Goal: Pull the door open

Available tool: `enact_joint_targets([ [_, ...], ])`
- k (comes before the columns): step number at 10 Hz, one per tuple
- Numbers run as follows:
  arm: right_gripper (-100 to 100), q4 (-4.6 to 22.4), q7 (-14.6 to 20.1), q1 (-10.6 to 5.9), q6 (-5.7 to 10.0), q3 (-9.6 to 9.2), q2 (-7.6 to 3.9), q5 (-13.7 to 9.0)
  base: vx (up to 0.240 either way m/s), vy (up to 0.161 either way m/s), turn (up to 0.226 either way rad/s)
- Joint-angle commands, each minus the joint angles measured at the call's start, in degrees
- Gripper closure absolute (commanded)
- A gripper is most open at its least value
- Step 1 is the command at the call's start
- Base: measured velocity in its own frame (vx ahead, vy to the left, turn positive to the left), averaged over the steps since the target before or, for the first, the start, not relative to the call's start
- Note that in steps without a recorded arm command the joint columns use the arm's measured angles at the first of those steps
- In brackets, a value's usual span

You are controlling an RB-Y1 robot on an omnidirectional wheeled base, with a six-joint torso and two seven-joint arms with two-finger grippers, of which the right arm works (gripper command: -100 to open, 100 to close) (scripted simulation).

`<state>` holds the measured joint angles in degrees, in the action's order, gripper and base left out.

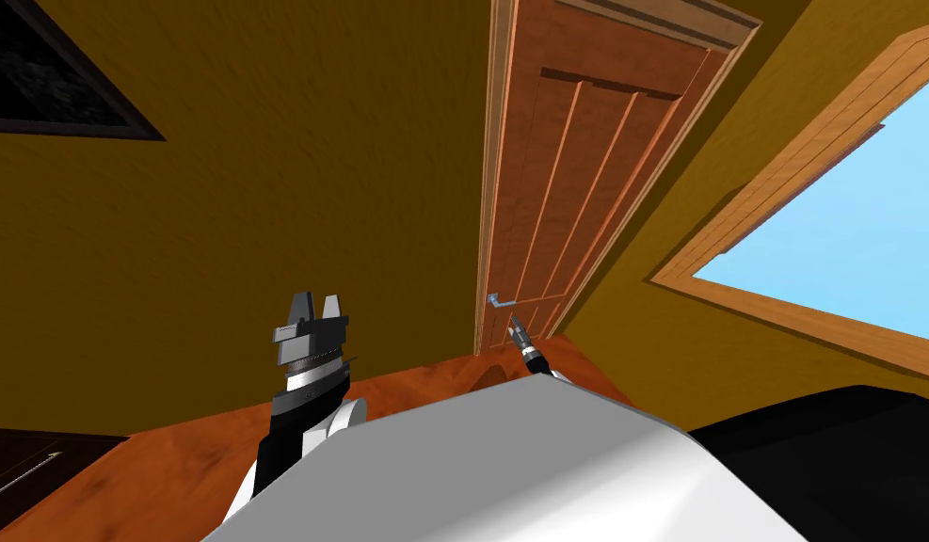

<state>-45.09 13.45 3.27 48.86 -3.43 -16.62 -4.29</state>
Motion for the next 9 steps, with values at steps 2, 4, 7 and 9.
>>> enact_joint_targets([
  [2, -100, 0.4, 0.0, -0.16, 0.11, 0.13, -0.04, -0.1, 0.0, -0.023, 0.026],
  [4, -100, 3.2, -0.8, -1.55, 0.75, 1.81, -0.25, -1.8, 0.057, -0.007, 0.299],
  [7, -100, 7.7, -1.9, -3.77, 1.78, 4.5, -0.59, -4.4, 0.087, -0.039, 0.254],
  [9, -100, 8.9, -2.2, -4.34, 2.05, 5.19, -0.67, -5.1, 0.043, -0.017, 0.081],
])
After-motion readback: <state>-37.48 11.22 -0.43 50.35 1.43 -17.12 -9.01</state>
